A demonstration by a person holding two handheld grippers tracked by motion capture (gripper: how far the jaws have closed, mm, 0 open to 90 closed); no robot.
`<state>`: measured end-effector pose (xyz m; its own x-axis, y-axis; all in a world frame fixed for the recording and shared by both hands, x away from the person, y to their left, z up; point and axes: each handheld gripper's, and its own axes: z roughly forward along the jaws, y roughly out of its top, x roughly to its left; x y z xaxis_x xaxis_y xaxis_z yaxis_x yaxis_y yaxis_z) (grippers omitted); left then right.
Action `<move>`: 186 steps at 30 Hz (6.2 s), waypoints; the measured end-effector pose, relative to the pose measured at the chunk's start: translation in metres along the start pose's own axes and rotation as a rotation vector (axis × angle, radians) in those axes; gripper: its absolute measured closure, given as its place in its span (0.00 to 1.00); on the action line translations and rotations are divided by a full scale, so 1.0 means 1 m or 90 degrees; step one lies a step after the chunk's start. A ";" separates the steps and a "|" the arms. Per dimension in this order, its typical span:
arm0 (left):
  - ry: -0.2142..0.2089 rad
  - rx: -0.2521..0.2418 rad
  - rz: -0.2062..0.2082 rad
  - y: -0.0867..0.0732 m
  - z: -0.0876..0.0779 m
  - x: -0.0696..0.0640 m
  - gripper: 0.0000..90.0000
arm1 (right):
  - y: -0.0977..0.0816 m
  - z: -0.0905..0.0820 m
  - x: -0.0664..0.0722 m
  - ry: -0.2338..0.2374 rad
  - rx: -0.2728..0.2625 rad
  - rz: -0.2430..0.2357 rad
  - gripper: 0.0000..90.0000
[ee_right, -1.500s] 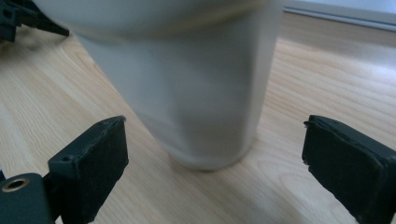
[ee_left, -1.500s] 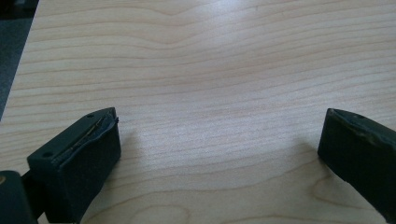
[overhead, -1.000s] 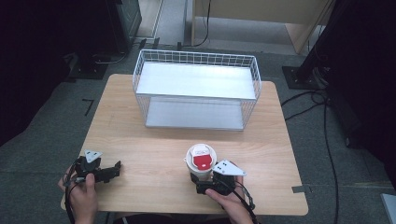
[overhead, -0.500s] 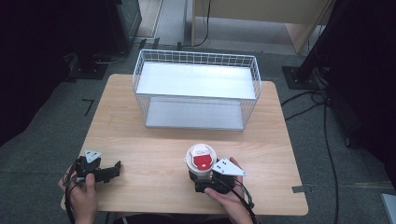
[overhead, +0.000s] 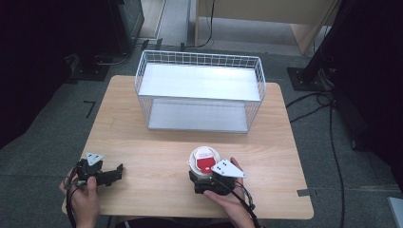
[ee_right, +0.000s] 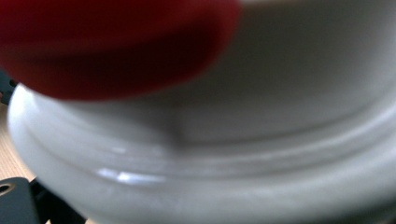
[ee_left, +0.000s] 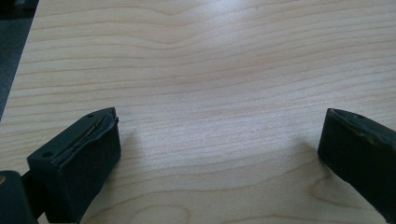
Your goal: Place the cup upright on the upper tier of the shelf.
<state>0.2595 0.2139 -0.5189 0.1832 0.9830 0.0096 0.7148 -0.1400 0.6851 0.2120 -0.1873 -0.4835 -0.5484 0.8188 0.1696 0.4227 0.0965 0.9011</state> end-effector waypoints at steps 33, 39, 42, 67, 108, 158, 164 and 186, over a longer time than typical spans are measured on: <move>0.000 0.000 0.001 0.000 0.000 0.000 0.00 | 0.021 -0.005 0.006 -0.015 -0.051 -0.038 0.10; 0.000 0.001 0.001 0.000 0.000 0.000 0.00 | 0.031 -0.006 0.005 -0.026 -0.054 -0.036 0.10; 0.000 0.001 0.001 0.000 0.000 0.000 0.00 | 0.037 -0.007 0.003 -0.028 -0.058 -0.031 0.10; 0.000 0.001 0.001 0.000 0.000 0.000 0.00 | 0.099 -0.013 -0.004 -0.049 -0.088 -0.020 0.10; 0.000 0.000 0.000 0.000 0.000 0.000 0.00 | 0.204 0.007 -0.019 -0.062 -0.118 -0.028 0.10; 0.000 0.001 0.001 0.001 0.000 0.000 0.00 | 0.269 0.097 -0.079 -0.184 -0.107 0.024 0.10; 0.000 0.001 0.001 0.001 0.000 0.000 0.00 | 0.268 0.096 -0.078 -0.185 -0.106 0.021 0.10; 0.000 0.001 0.001 0.001 0.000 0.000 0.00 | 0.256 0.081 -0.074 -0.178 -0.140 0.030 0.12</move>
<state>0.2603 0.2138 -0.5187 0.1846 0.9828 0.0102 0.7156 -0.1415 0.6840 0.4198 -0.1776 -0.2978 -0.3008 0.9455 0.1243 0.2613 -0.0437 0.9643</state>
